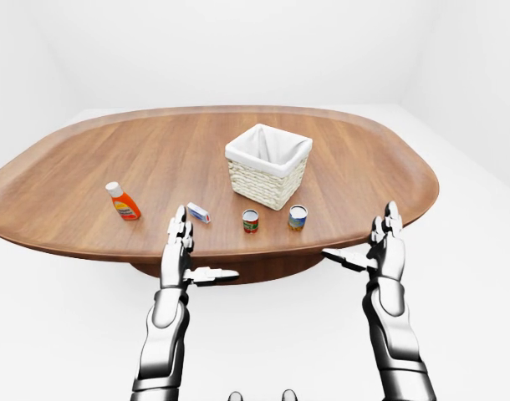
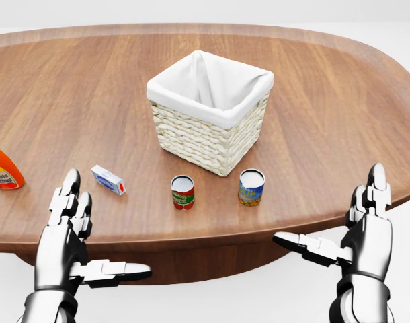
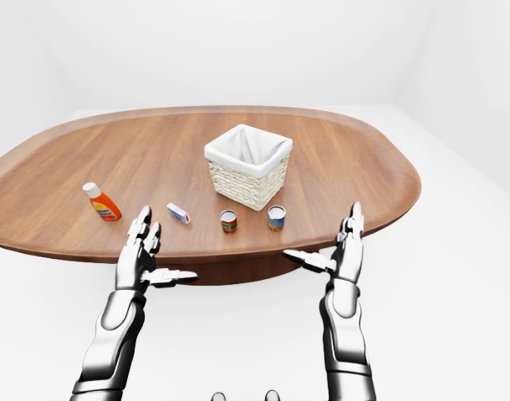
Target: Pick up the alphabet soup and the cream cheese box, and put them in the basket.
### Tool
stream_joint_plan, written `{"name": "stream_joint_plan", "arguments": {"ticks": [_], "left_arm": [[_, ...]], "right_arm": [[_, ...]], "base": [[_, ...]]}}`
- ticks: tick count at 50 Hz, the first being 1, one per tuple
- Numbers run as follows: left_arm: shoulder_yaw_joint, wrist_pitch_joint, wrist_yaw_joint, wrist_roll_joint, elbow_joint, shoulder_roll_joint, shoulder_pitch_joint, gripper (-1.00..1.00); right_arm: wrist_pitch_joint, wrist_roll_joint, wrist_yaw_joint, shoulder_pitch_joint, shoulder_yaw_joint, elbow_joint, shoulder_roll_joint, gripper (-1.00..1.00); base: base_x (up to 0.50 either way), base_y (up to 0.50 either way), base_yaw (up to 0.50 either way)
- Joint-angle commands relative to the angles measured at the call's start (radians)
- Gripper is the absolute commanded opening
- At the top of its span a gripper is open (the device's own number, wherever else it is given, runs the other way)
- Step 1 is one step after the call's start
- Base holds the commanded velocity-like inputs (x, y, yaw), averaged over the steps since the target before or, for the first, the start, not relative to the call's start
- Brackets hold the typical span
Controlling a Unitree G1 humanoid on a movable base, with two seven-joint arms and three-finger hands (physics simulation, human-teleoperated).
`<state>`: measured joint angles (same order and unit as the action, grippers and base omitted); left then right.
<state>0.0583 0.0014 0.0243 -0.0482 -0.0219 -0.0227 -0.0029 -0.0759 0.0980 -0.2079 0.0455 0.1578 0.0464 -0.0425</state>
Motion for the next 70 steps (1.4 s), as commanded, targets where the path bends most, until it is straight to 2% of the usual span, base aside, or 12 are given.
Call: {"name": "stream_joint_plan", "arguments": {"ticks": [1,11,14,20,21,23,29,35,36,42,59,70], "left_arm": [[-0.001,0.007,0.008,-0.009,0.008,-0.001,-0.006,1.0],[-0.001,0.01,0.007,-0.005,0.017,-0.001,-0.01,1.0],[-0.003,0.018,0.006,-0.005,0.004,0.0,-0.006,1.0],[-0.002,0.015,0.007,-0.008,0.003,0.0,-0.006,1.0],[-0.002,0.016,0.007,-0.009,0.0,0.0,-0.005,1.0],[-0.002,0.014,0.007,-0.009,0.001,0.0,-0.005,1.0],[0.0,0.0,0.009,-0.009,0.02,-0.001,-0.009,1.0],[-0.003,0.012,0.008,-0.008,-0.001,0.001,0.0,1.0],[-0.002,0.007,0.008,-0.008,0.016,0.0,-0.008,1.0],[-0.002,0.002,0.008,-0.008,0.022,0.0,-0.01,1.0],[-0.006,0.018,0.008,-0.004,0.003,0.001,-0.004,1.0],[-0.006,0.012,0.009,0.0,0.024,0.0,-0.01,1.0]], "right_arm": [[-0.011,0.002,-0.136,0.005,0.049,0.004,-0.02,1.0],[-0.011,-0.01,-0.187,-0.014,0.074,-0.055,-0.023,1.0],[-0.011,-0.006,-0.194,-0.021,0.083,-0.079,-0.023,1.0],[-0.011,-0.027,-0.227,-0.021,0.095,-0.084,-0.024,1.0],[-0.011,-0.059,-0.28,-0.014,0.106,-0.082,-0.023,1.0],[-0.011,-0.085,-0.316,-0.019,0.119,-0.103,-0.023,1.0],[-0.011,-0.076,-0.316,-0.033,0.137,-0.136,-0.025,1.0],[-0.011,-0.078,-0.316,-0.048,0.148,-0.179,-0.02,1.0],[-0.011,-0.083,-0.316,-0.08,0.204,-0.254,-0.016,1.0],[-0.011,-0.066,-0.316,-0.08,0.229,-0.262,-0.016,1.0],[-0.011,-0.07,-0.316,-0.079,0.248,-0.25,-0.023,1.0],[-0.011,-0.056,-0.316,-0.081,0.25,-0.241,-0.023,1.0]], "base": [[0.0,0.0,0.0],[0.0,0.0,0.0],[0.0,0.0,0.0],[0.0,0.0,0.0],[0.0,0.0,0.0],[0.0,0.0,0.0],[0.0,0.0,0.0],[0.0,0.0,0.0],[0.0,0.0,0.0],[0.0,0.0,0.0],[0.0,0.0,0.0],[0.0,0.0,0.0]]}}
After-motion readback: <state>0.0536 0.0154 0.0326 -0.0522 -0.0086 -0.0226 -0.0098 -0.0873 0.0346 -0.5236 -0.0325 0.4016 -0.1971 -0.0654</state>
